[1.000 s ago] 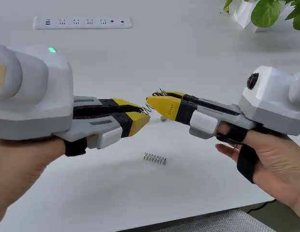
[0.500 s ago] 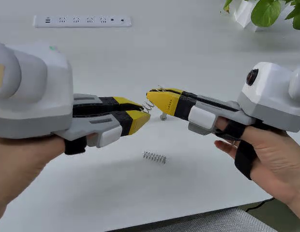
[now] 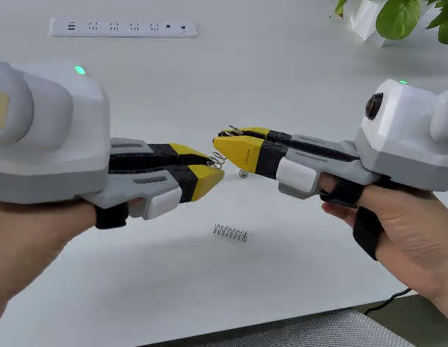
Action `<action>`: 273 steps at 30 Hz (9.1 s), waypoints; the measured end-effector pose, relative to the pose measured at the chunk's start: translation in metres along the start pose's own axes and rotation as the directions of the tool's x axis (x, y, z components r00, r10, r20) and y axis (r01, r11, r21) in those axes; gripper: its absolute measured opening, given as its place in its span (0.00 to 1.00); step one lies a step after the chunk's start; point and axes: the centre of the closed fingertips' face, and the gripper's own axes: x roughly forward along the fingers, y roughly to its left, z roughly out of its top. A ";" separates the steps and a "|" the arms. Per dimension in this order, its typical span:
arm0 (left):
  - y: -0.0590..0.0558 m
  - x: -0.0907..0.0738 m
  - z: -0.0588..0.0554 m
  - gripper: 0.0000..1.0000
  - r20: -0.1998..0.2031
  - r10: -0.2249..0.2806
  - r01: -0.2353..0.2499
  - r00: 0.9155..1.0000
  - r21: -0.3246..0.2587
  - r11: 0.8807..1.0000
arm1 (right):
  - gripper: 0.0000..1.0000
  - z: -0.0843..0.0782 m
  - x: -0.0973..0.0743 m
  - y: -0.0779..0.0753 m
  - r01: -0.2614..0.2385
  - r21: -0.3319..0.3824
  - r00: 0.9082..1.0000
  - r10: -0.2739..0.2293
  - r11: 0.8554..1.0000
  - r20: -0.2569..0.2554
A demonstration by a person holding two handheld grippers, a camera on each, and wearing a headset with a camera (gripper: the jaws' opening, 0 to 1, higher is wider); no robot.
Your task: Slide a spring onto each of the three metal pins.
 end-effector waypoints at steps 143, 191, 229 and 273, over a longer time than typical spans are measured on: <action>-0.023 -0.026 -0.034 0.29 -0.012 -0.088 0.088 0.996 0.210 0.974 | 0.06 -0.030 -0.031 0.039 -0.632 -0.384 0.481 -0.048 0.673 -0.875; 0.061 -0.088 -0.076 0.99 0.116 0.063 -0.083 0.991 0.176 0.981 | 0.06 -0.051 0.052 -0.084 -0.514 -0.505 0.386 -0.339 0.693 -0.858; 0.063 -0.087 -0.077 0.98 0.168 0.047 -0.067 0.985 0.121 0.990 | 0.06 -0.077 0.054 -0.096 -0.532 -0.472 0.316 -0.352 0.703 -0.881; 0.062 -0.086 -0.080 0.97 0.175 0.043 -0.063 0.984 0.106 0.992 | 0.06 -0.101 0.061 -0.117 -0.553 -0.452 0.284 -0.351 0.700 -0.892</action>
